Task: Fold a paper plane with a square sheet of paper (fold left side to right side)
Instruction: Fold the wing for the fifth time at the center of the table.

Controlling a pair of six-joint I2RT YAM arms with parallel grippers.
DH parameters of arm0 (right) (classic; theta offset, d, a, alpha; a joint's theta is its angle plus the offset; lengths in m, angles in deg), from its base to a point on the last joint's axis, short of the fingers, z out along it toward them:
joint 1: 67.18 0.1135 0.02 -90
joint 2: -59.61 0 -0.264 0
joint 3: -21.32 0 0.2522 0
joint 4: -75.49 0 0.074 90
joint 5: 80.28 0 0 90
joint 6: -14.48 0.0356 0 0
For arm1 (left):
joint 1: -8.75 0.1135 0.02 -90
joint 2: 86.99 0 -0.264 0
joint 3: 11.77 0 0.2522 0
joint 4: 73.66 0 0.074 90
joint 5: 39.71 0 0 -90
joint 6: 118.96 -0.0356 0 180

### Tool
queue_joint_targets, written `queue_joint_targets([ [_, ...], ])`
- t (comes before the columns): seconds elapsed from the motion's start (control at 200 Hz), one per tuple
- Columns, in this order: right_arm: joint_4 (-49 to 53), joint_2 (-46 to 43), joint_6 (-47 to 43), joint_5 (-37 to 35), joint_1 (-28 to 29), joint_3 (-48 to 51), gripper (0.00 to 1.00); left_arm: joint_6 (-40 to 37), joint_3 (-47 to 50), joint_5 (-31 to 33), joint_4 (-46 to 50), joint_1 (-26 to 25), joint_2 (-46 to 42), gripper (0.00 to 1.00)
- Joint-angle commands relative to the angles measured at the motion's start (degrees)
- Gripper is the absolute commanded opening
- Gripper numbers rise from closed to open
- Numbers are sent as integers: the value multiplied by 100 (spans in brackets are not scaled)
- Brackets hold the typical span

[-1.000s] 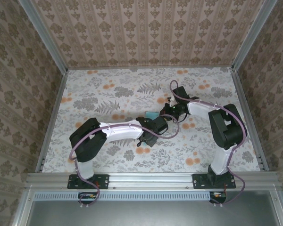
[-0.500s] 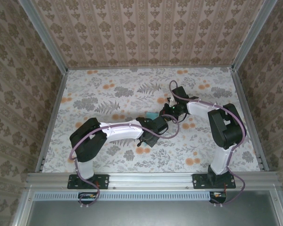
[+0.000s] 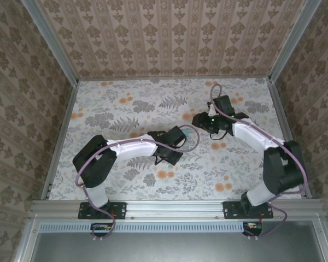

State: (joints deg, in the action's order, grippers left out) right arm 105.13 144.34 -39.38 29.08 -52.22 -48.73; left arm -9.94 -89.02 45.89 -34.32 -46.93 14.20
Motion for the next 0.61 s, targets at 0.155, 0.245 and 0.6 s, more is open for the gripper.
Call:
queue_joint_targets([
  [0.155, -294, -744, -278, -404, -52, 952, 60, 411, 267, -1390, -753, 417, -107, 4],
  [0.245, -406, -795, -312, -271, -50, 1132, 61, 500, 283, -1637, -875, 520, -9, 4],
  [0.6, -1056, -677, -106, 242, 24, 1698, 61, 705, 163, -2066, -1029, 703, 462, 4],
])
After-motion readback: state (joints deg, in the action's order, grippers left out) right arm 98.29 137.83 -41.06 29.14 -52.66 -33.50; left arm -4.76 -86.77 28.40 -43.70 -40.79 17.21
